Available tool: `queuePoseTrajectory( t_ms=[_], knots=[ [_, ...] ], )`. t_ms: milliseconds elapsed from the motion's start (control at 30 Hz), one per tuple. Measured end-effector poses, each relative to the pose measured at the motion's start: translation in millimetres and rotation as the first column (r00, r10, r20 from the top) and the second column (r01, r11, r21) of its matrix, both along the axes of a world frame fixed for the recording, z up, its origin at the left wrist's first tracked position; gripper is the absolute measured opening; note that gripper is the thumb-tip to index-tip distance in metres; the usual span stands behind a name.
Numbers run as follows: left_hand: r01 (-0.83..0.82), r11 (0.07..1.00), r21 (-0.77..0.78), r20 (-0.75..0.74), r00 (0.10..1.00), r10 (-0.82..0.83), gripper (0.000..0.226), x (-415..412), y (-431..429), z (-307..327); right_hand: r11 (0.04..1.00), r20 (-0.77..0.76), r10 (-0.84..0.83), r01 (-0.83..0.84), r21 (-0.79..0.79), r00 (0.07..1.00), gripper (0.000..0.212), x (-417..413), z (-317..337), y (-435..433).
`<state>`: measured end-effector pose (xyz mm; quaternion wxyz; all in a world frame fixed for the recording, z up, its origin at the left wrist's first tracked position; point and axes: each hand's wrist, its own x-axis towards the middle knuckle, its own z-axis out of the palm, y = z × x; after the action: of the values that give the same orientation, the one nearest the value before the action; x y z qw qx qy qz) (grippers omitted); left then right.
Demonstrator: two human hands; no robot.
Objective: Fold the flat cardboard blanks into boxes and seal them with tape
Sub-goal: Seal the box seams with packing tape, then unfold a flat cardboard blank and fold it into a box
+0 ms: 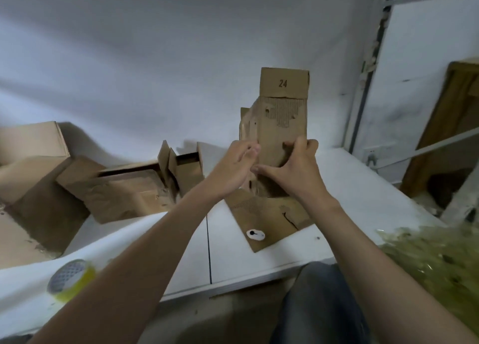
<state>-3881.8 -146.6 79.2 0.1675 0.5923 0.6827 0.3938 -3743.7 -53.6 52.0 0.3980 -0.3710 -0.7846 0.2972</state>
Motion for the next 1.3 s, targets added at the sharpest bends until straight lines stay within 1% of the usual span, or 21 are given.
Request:
queuePoseTrajectory(
  t_ms=[67,100,133,167,233,300,333,367,433,500,533,633,733,833,900,1033,1100,1167,1233,1300],
  knots=[
    [0.055,0.998,-0.013,-0.009,0.998,-0.056,0.043,5.1,18.7,-7.6,0.992,0.025,-0.126,0.125,0.03,0.992,0.102,-1.4,-4.2,16.9],
    [0.067,0.997,-0.023,-0.004,0.998,-0.067,0.046,6.9,26.6,-12.9,0.982,0.058,-0.185,0.182,0.054,0.981,0.101,-0.2,-6.0,27.4],
    [0.073,0.997,-0.019,-0.01,0.997,-0.073,0.057,9.9,33.2,-15.7,0.975,0.079,-0.218,0.213,0.067,0.973,0.1,2.2,-7.8,38.6],
    [0.093,0.996,-0.012,-0.015,0.995,-0.094,0.066,10.2,42.6,-19.0,0.974,0.084,-0.224,0.22,0.063,0.971,0.097,6.0,-10.6,50.9],
    [0.141,0.989,-0.046,-0.045,0.989,-0.144,0.071,8.7,62.7,-24.8,0.979,0.063,-0.202,0.2,0.046,0.977,0.092,17.1,-18.6,76.0],
    [0.193,0.97,-0.15,-0.091,0.974,-0.208,0.072,5.1,83.4,-34.6,0.98,0.074,-0.194,0.191,0.055,0.978,0.089,30.9,-30.1,98.8],
    [0.193,0.959,-0.209,-0.121,0.968,-0.221,0.074,3.8,93.3,-40.5,0.976,0.089,-0.209,0.203,0.072,0.974,0.088,38.3,-36.4,109.2],
    [0.18,0.953,-0.242,-0.161,0.962,-0.223,0.076,1.4,104.3,-48.2,0.969,0.097,-0.238,0.229,0.089,0.967,0.089,45.8,-42.7,119.7],
    [0.091,0.953,-0.288,-0.337,0.922,-0.19,0.077,-1.9,123.2,-60.7,0.949,0.067,-0.307,0.3,0.1,0.949,0.092,61.0,-54.8,141.8],
    [-0.013,0.955,-0.296,-0.529,0.835,-0.153,0.07,-5.8,141.0,-70.2,0.929,0.036,-0.364,0.359,0.093,0.931,0.093,74.9,-67.4,166.3],
    [-0.049,0.955,-0.293,-0.589,0.796,-0.14,0.066,-8.6,149.4,-74.8,0.918,0.037,-0.39,0.385,0.095,0.92,0.093,80.5,-74.0,178.6],
    [-0.122,0.951,-0.285,-0.688,0.717,-0.114,0.064,-16.6,172.8,-92.3,0.89,0.054,-0.453,0.448,0.088,0.89,0.095,90.1,-96.2,214.1],
    [-0.185,0.944,-0.275,-0.76,0.643,-0.095,0.068,-20.8,193.1,-111.4,0.875,0.045,-0.484,0.484,0.004,0.874,0.096,92.2,-117.6,246.4],
    [-0.221,0.935,-0.278,-0.765,0.64,-0.076,0.072,-23.5,205.6,-128.6,0.869,0.009,-0.487,0.485,-0.094,0.873,0.097,91.3,-137.0,271.8],
    [-0.23,0.934,-0.274,-0.774,0.63,-0.072,0.068,-25.0,208.6,-140.0,0.874,0.033,-0.467,0.468,-0.13,0.883,0.096,89.2,-150.1,283.8],
    [-0.254,0.922,-0.292,-0.779,0.623,-0.075,0.068,-29.6,206.5,-152.9,0.876,0.245,-0.373,0.427,-0.225,0.895,0.089,87.3,-161.9,292.6],
    [-0.265,0.923,-0.279,-0.785,0.616,-0.06,0.075,-32.6,202.2,-154.0,0.864,0.338,-0.31,0.411,-0.289,0.889,0.099,87.6,-160.2,289.0],
    [-0.262,0.925,-0.276,-0.763,0.645,-0.045,0.081,-36.8,195.4,-153.3,0.845,0.446,-0.265,0.429,-0.32,0.855,0.111,87.1,-155.9,280.1],
    [-0.257,0.926,-0.277,-0.741,0.671,-0.036,0.082,-41.4,184.0,-152.7,0.845,0.535,-0.211,0.428,-0.322,0.818,0.115,84.2,-150.3,267.6],
    [-0.265,0.924,-0.275,-0.732,0.68,-0.023,0.087,-47.4,166.9,-149.2,0.88,0.544,-0.153,0.364,-0.305,0.825,0.117,78.8,-143.3,253.8]
  ],
)
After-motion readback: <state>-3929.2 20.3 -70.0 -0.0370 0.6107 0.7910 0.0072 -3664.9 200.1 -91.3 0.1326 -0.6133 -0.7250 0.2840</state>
